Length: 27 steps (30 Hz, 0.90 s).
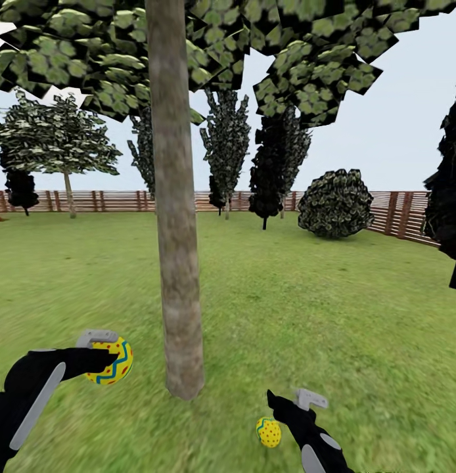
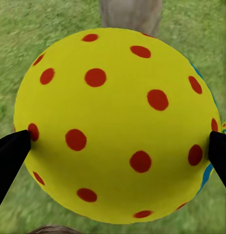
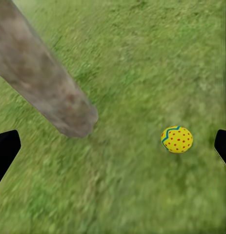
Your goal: Take the three Easter eggs out of the wicker basket on the lawn in the garden, then place them on the lawn next to a single tree (choose any tree) so that all three eggs are next to the same tree and none are left in the basket.
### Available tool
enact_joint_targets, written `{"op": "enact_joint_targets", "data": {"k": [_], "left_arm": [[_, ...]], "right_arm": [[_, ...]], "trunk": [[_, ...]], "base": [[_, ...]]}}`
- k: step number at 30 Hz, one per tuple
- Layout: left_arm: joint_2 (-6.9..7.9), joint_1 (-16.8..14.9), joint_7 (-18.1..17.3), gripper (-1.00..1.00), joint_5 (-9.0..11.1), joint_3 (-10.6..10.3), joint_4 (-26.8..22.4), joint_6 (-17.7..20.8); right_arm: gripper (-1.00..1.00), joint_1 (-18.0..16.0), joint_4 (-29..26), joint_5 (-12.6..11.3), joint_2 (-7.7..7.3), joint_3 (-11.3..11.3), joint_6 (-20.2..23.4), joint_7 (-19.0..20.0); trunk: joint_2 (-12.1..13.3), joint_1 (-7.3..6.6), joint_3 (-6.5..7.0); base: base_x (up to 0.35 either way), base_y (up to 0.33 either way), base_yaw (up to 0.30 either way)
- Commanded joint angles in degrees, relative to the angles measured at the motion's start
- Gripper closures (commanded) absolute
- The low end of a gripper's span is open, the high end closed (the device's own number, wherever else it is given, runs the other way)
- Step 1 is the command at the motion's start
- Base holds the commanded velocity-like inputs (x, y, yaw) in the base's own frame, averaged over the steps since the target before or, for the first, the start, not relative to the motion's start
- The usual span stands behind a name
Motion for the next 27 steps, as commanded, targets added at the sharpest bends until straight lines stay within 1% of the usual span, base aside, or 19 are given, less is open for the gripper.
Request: {"op": "enact_joint_targets", "data": {"k": [1, 11, 17, 19, 22, 24, 27], "left_arm": [[0.02, 0.0, -0.3, 1.00, -0.2, 0.0, 0.0, 0.2], [-0.43, -0.1, -0.2, 1.00, -0.5, -0.6, 0.8, 0.2], [-0.55, -0.1, -0.2, 1.00, -0.4, -0.6, 7.5, 0.0], [-0.58, -0.1, -0.2, 1.00, -0.4, -0.7, 9.3, -1.3], [-0.62, -0.1, -0.2, 1.00, -0.5, -0.7, 12.0, -2.1], [-0.68, -0.2, -0.2, 1.00, -0.5, -0.7, 13.5, -2.3], [-0.89, -0.2, -0.1, 1.00, -0.6, -0.7, 14.3, -2.4]], "right_arm": [[-1.00, -0.1, -0.1, -0.4, -0.02, 0.1, 0.2, -0.4], [-1.00, -0.1, -0.1, -0.4, -0.02, 0.0, 0.2, -0.4], [-1.00, -0.1, -0.1, -0.5, -0.09, 0.0, 0.2, -0.4], [-1.00, -0.1, -0.1, -0.5, -0.10, -0.1, 0.2, -0.5], [-1.00, -0.1, -0.1, -0.5, -0.12, -0.2, 0.2, -0.5], [-1.00, -0.1, -0.1, -0.6, -0.17, -0.3, 0.2, -0.5], [-1.00, -0.1, -0.1, -0.6, -0.24, -0.3, 0.2, -0.5]], "trunk": [[0.4, -0.22, 0.17], [4.4, -2.42, 2.62], [6.8, -3.73, 4.09], [7.6, -4.17, 4.58], [8.8, -4.83, 5.31], [9.6, -5.27, 5.80], [10.8, -5.93, 6.54]], "base": [[0.000, 0.000, -0.214], [0.000, 0.000, -0.214], [0.000, 0.000, -0.214], [0.000, 0.000, -0.214], [0.000, 0.000, -0.214], [0.000, 0.000, -0.214], [0.000, 0.000, -0.214]]}}
